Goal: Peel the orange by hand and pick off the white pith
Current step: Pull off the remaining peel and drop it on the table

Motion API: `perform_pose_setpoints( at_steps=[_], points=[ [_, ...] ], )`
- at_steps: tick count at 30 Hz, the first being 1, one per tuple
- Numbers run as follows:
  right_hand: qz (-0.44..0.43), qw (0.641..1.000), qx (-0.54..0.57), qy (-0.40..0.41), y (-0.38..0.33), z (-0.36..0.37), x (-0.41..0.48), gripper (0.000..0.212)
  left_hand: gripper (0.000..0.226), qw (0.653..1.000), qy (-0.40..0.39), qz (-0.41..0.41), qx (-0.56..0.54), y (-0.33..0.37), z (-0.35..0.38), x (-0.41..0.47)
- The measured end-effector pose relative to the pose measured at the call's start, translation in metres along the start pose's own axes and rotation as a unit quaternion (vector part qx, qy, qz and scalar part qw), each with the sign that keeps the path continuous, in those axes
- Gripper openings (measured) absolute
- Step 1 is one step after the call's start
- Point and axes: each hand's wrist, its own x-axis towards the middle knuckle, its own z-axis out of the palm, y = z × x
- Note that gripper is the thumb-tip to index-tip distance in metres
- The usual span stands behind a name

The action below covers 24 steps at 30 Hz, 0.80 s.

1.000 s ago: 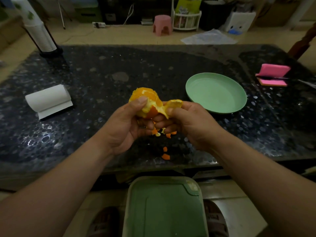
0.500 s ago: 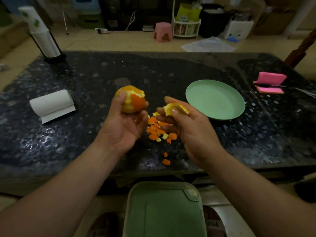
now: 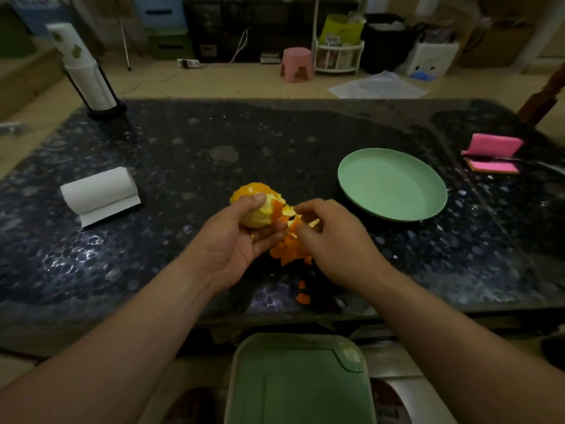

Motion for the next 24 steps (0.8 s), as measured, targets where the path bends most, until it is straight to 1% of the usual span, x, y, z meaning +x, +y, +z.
perform_pose_setpoints(
  at_steps=[2,4,7,10,12,14,19,21,24],
  points=[
    [0.004,0.996,0.086,0.037,-0.005,-0.001,0.0,0.018,0.037,0.999,-0.01,0.004,0.035,-0.002,0.003,-0.001],
    [0.014,0.99,0.134,0.047,-0.01,-0.001,-0.001,0.015,0.034,0.998,-0.021,0.006,0.059,-0.005,0.006,-0.003],
    [0.017,0.989,0.135,0.051,-0.009,-0.001,-0.003,0.012,0.043,0.998,-0.032,0.01,0.059,-0.009,0.008,-0.005],
    [0.02,0.987,0.157,0.039,-0.007,-0.004,-0.004,0.008,0.053,0.997,-0.034,0.026,0.059,-0.01,0.008,-0.006],
    [0.016,0.987,0.157,0.037,-0.007,-0.005,-0.005,0.01,0.055,0.996,-0.033,0.037,0.07,-0.01,0.01,-0.006],
    [0.01,0.987,0.154,0.039,-0.008,-0.005,-0.006,0.012,0.063,0.995,-0.033,0.044,0.081,-0.012,0.011,-0.006],
    [-0.019,0.99,0.132,0.04,-0.012,-0.005,-0.01,0.011,0.069,0.992,-0.029,0.037,0.113,-0.007,0.013,-0.009],
    [-0.027,0.991,0.123,0.055,-0.015,-0.003,-0.011,0.01,0.065,0.991,-0.018,0.038,0.126,-0.008,0.014,-0.01],
    [-0.017,0.989,0.129,0.074,-0.018,0.001,-0.01,0.011,0.049,0.99,-0.009,0.047,0.132,-0.012,0.016,-0.011]
  ],
)
